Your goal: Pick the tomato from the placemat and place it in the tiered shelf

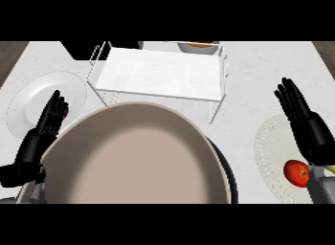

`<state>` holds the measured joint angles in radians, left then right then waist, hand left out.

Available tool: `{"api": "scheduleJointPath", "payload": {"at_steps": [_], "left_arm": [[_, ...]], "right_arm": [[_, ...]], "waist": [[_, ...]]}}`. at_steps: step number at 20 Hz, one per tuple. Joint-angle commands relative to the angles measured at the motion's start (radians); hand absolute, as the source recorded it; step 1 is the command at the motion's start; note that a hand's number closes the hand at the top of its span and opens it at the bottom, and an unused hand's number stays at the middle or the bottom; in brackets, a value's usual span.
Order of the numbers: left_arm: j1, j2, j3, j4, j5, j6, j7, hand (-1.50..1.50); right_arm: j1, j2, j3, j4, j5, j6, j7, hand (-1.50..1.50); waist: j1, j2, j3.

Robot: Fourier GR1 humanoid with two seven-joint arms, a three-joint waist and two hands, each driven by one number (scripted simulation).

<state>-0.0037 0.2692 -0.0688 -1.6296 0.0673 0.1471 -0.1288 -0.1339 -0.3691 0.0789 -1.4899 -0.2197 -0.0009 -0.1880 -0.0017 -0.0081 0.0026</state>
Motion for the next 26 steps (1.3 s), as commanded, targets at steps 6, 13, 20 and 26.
{"api": "scheduleJointPath", "payload": {"at_steps": [6, 13, 20, 26], "left_arm": [[0.154, 0.162, -0.066, -0.008, 0.137, 0.157, 0.16, 0.0], [0.213, 0.267, -0.215, -0.047, 0.211, 0.124, 0.201, 0.0], [0.078, 0.238, -0.269, 0.05, 0.184, 0.072, 0.214, 0.0], [0.063, 0.242, -0.258, 0.089, 0.177, 0.037, 0.166, 0.0]], "right_arm": [[0.295, -0.13, -0.333, 0.118, 0.128, -0.431, 0.173, -1.5], [0.432, 0.079, -0.425, 0.034, 0.055, -0.628, 0.165, -1.5], [0.632, 0.063, -0.282, -0.312, 0.157, -0.586, 0.262, -1.5], [0.706, -0.107, -0.151, -0.403, 0.277, -0.502, 0.659, -1.5]], "waist": [[-0.214, 0.019, -0.009], [-0.135, 0.004, -0.005], [-0.046, 0.01, -0.007], [-0.001, 0.023, -0.012]]}}
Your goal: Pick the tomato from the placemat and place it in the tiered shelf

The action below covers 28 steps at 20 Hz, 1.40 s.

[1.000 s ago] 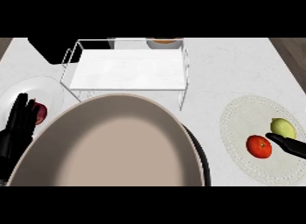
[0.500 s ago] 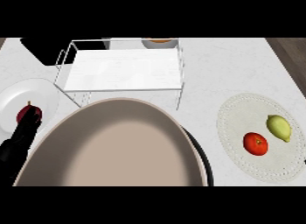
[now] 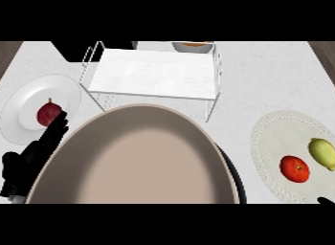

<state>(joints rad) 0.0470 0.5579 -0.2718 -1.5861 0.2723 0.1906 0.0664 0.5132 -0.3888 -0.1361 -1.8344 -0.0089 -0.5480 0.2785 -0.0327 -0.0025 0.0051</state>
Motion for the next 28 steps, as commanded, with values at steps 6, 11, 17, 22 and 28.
{"api": "scheduleJointPath", "payload": {"at_steps": [6, 11, 17, 22, 28], "left_arm": [[-0.042, -0.051, -0.068, 0.049, -0.025, -0.034, -0.003, 0.0], [-0.094, -0.086, -0.092, 0.115, -0.053, -0.041, -0.009, 0.0], [-0.12, -0.121, -0.085, 0.16, -0.049, -0.043, -0.002, 0.0], [-0.135, -0.141, -0.075, 0.195, -0.065, -0.027, -0.023, 0.0], [-0.108, -0.132, -0.069, 0.156, -0.047, -0.044, 0.002, 0.0]], "right_arm": [[0.086, -0.322, 0.057, -0.021, 0.3, 0.109, 0.542, -1.5], [-0.068, -0.391, 0.154, -0.073, 0.43, 0.223, 0.907, -1.5], [-0.357, -0.314, 0.28, -0.001, 0.428, 0.381, 1.122, -1.5], [-0.464, -0.237, 0.307, 0.081, 0.44, 0.418, 1.206, -1.5], [-0.563, -0.144, 0.303, 0.223, 0.506, 0.444, 1.209, -1.5]], "waist": [[0.075, 0.04, -0.02], [0.088, 0.03, -0.013], [0.082, 0.02, -0.009], [0.061, 0.017, -0.009], [0.058, 0.013, -0.009]]}}
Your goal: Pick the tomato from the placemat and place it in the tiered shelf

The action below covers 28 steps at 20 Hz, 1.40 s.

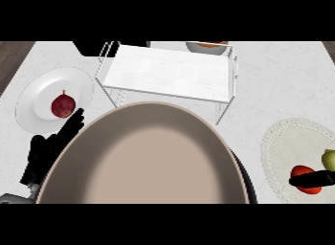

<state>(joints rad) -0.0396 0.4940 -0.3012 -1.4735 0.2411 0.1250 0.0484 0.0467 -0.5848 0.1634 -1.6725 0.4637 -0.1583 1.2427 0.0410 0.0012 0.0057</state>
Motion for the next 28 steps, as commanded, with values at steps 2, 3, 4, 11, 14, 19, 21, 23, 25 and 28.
{"api": "scheduleJointPath", "payload": {"at_steps": [2, 3, 4, 11, 14, 19, 21, 23, 25, 28], "left_arm": [[0.022, -0.057, -0.048, 0.019, -0.036, 0.03, 0.008, 0.0], [0.013, -0.058, -0.036, 0.017, -0.018, 0.022, 0.019, 0.0], [-0.008, -0.062, -0.015, 0.056, -0.023, 0.027, -0.008, 0.0], [0.028, -0.065, -0.038, 0.026, -0.037, 0.015, 0.011, 0.0], [0.026, -0.073, -0.006, 0.092, -0.031, 0.003, -0.038, 0.0], [-0.029, -0.089, -0.004, 0.089, -0.047, 0.006, -0.009, 0.0], [0.008, -0.092, 0.003, 0.132, -0.047, -0.015, -0.067, 0.0], [0.003, -0.099, 0.01, 0.141, -0.053, -0.013, -0.07, 0.0], [0.006, -0.095, 0.01, 0.097, -0.046, -0.016, -0.027, 0.0], [0.045, -0.084, 0.013, 0.083, -0.062, -0.014, -0.04, 0.0]], "right_arm": [[-0.07, 0.077, 0.03, 0.075, 0.095, 0.055, 0.244, -1.5], [-0.073, 0.062, 0.007, 0.084, 0.097, 0.081, 0.245, -1.5], [-0.078, 0.081, 0.029, 0.135, 0.126, 0.051, 0.245, -1.5], [-0.117, 0.184, -0.01, 0.161, 0.22, 0.139, 0.245, -1.5], [-0.121, 0.203, -0.027, 0.165, 0.24, 0.169, 0.245, -1.5], [-0.12, 0.25, -0.046, 0.19, 0.278, 0.187, 0.244, -1.5], [-0.153, 0.265, -0.059, 0.199, 0.301, 0.216, 0.244, -1.5], [-0.141, 0.253, -0.08, 0.237, 0.298, 0.207, 0.215, -1.5], [-0.114, 0.263, -0.093, 0.213, 0.305, 0.223, 0.209, -1.5], [-0.096, 0.274, -0.133, 0.253, 0.307, 0.226, 0.157, -1.5]], "waist": [[-0.022, 0.004, -0.009], [-0.028, 0.004, -0.01], [-0.029, 0.007, -0.009], [-0.032, 0.001, -0.009], [-0.04, 0.002, -0.009], [-0.045, 0.0, -0.008], [-0.037, 0.001, -0.008], [-0.038, 0.001, -0.007], [-0.039, -0.002, -0.007], [-0.035, -0.002, -0.006]]}}
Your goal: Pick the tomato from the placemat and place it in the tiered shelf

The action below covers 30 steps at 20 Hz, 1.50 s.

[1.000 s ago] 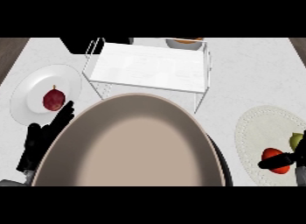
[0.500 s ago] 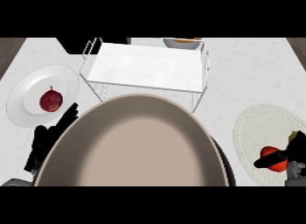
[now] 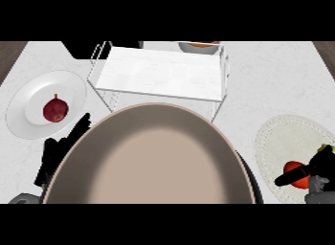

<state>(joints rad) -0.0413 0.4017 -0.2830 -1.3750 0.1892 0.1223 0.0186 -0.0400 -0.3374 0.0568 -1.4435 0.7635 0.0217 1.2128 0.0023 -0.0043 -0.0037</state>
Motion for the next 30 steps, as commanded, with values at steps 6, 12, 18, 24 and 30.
{"api": "scheduleJointPath", "payload": {"at_steps": [6, 12, 18, 24, 30], "left_arm": [[-0.02, -0.015, 0.023, 0.041, -0.014, -0.039, 0.005, 0.0], [0.005, -0.058, -0.003, -0.017, -0.072, 0.009, 0.037, 0.0], [-0.001, -0.082, 0.025, 0.08, -0.081, -0.021, -0.032, 0.0], [0.015, -0.05, 0.046, 0.005, -0.081, -0.044, 0.017, 0.0], [-0.027, -0.052, 0.043, 0.043, -0.067, -0.082, 0.015, 0.0]], "right_arm": [[-0.056, 0.11, -0.043, 0.086, 0.069, 0.011, 0.12, 1.5], [-0.066, 0.078, -0.075, 0.136, 0.108, 0.033, -0.012, 1.5], [-0.046, 0.112, -0.06, 0.06, 0.237, 0.025, 0.05, 1.5], [-0.06, 0.123, -0.086, -0.068, 0.346, 0.08, 0.117, 1.5], [-0.122, 0.332, 0.398, -0.239, 0.392, 0.095, -0.1, 1.5]], "waist": [[0.0, 0.006, 0.003], [0.004, 0.004, 0.004], [-0.005, 0.004, 0.003], [-0.002, 0.002, 0.003], [0.033, -0.005, 0.001]]}}
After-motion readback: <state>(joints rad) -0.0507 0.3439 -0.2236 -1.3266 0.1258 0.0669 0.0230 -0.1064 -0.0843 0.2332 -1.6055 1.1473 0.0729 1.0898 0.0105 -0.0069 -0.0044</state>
